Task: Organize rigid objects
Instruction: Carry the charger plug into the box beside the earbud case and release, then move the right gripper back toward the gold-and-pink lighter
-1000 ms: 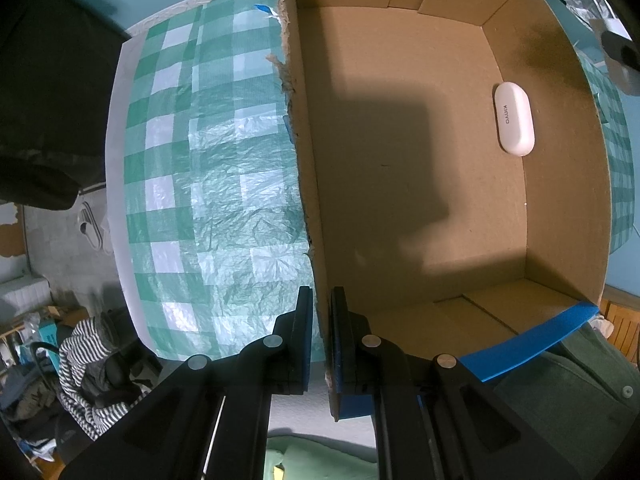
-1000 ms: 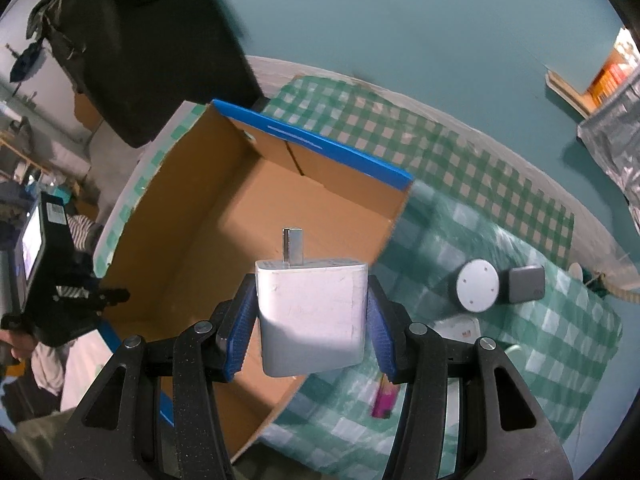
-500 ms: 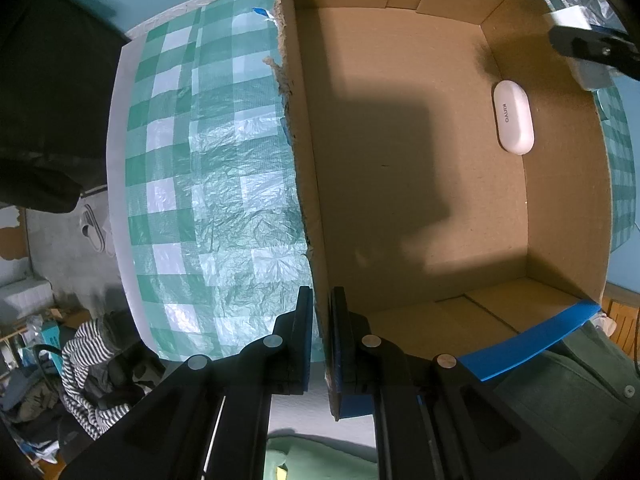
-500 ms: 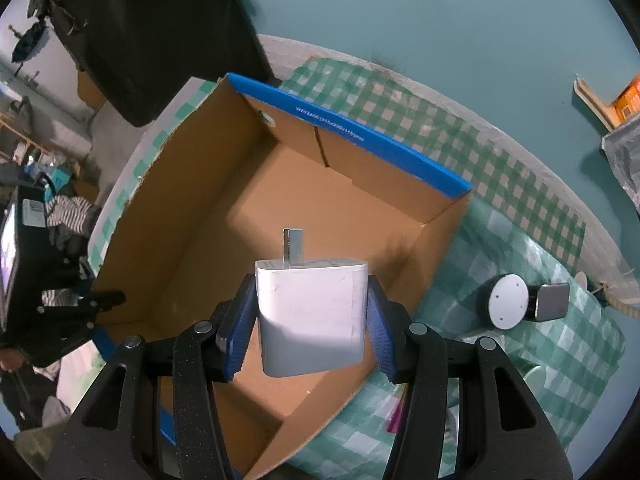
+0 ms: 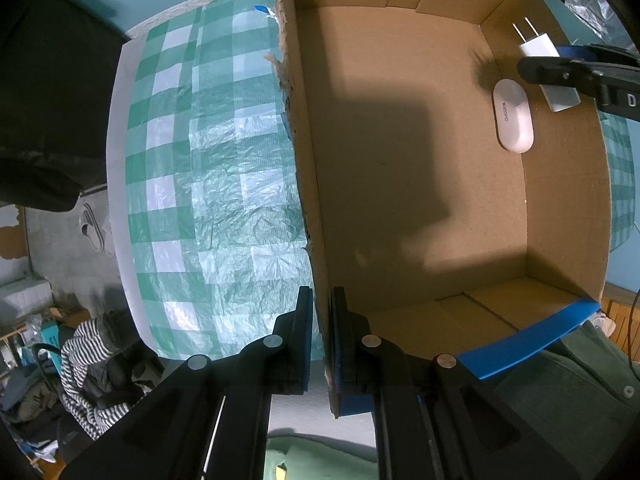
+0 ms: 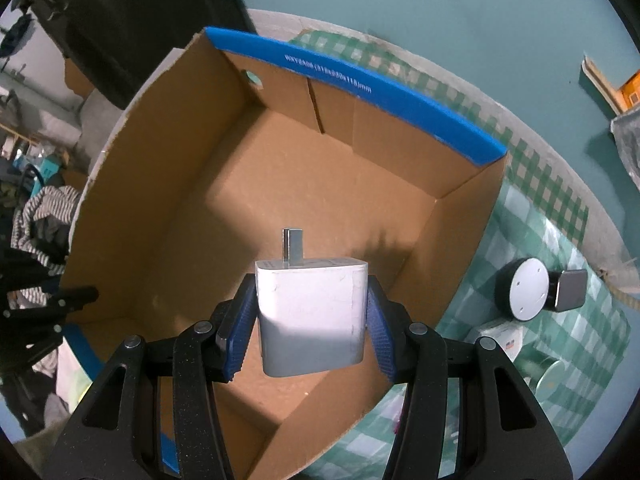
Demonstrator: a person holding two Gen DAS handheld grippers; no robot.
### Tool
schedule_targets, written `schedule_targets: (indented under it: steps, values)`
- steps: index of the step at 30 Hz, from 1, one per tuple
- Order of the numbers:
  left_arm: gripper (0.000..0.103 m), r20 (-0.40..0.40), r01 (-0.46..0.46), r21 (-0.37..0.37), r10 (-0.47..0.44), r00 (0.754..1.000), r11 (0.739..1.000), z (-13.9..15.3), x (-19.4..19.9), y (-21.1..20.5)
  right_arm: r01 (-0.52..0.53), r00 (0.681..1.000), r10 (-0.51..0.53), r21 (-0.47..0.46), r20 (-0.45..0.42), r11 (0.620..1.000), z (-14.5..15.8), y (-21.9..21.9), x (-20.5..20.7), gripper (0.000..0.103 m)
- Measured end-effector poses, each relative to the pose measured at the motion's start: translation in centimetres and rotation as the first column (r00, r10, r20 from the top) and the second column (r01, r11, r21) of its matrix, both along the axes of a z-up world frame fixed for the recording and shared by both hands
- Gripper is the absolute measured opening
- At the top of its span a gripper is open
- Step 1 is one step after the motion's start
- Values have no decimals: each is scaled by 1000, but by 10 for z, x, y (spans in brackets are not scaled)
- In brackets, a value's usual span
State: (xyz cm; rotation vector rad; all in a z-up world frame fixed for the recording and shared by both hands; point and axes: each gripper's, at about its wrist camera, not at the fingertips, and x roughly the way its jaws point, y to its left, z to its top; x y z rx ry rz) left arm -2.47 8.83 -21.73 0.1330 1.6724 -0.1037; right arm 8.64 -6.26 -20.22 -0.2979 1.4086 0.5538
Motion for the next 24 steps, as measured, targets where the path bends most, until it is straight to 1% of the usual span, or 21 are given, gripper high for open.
schedule_targets:
  steps: [4, 6, 10, 13, 24]
  values:
    - [9, 1, -2, -2, 2, 1000, 1000, 0, -1, 0, 11, 1000, -11, -11, -8, 1000, -6, -3, 0, 52]
    - [9, 1, 0, 0, 0, 1000, 1000, -1, -1, 0, 12, 1000, -11, 2, -4, 1000, -4, -3, 0, 52]
    - [9, 0, -1, -1, 1, 1000, 1000, 0, -1, 1, 27, 1000, -27, -2, -2, 1000, -2, -4, 1, 52]
    - [9, 1, 0, 1, 0, 1000, 1000, -1, -1, 1, 26, 1000, -26, -3, 2, 1000, -1, -4, 1, 56]
    - [9, 2, 2, 2, -2, 1000, 1000, -1, -2, 2, 32, 999, -33, 18, 17, 999, 10, -9, -4, 57]
